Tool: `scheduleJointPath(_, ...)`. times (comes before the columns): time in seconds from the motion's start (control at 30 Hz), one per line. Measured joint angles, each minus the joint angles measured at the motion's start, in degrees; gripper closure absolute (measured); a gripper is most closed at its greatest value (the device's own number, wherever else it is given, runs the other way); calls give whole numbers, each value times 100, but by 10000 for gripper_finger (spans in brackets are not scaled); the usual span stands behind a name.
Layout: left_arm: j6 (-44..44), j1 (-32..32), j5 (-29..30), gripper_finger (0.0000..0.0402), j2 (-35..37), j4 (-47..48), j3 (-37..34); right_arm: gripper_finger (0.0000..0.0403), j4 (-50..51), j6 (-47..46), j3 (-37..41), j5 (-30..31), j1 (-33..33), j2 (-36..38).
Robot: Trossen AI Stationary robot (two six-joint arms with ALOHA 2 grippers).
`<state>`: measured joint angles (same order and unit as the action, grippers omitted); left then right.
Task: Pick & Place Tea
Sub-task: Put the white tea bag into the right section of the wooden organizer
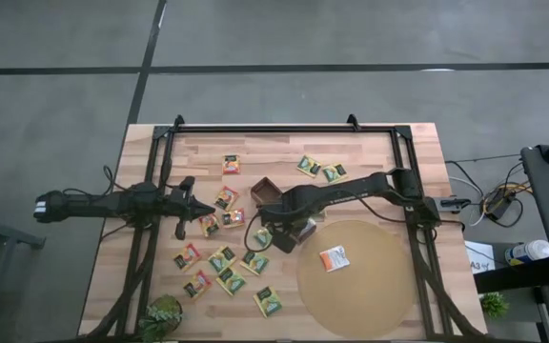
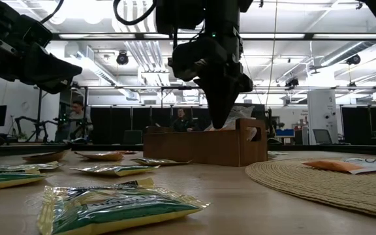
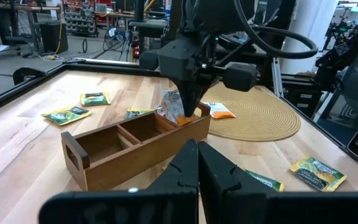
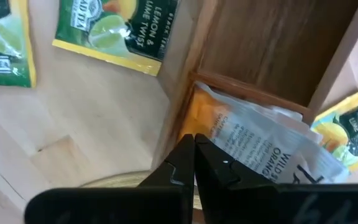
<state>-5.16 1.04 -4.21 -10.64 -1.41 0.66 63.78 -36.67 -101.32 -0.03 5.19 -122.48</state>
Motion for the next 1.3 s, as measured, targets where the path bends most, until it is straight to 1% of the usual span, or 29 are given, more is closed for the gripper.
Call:
scheduleJointPath(0.47, -1, -1, -2, 402, -1, 0, -1, 395, -321, 36, 407, 5, 0, 14)
scheduleJointPath(0.6, 0, -1, -1, 402, 0, 0, -1, 394, -320, 34, 501, 88, 2, 17)
scheduleJointPath(0.97, 0, 0, 0, 402, -1, 0, -1, 394, -370, 23, 511, 452, 2, 17)
scheduleJointPath(1.3, -1, -2, 0, 402, 1, 0, -1, 394, -422, 5, 515, 442, 1, 15)
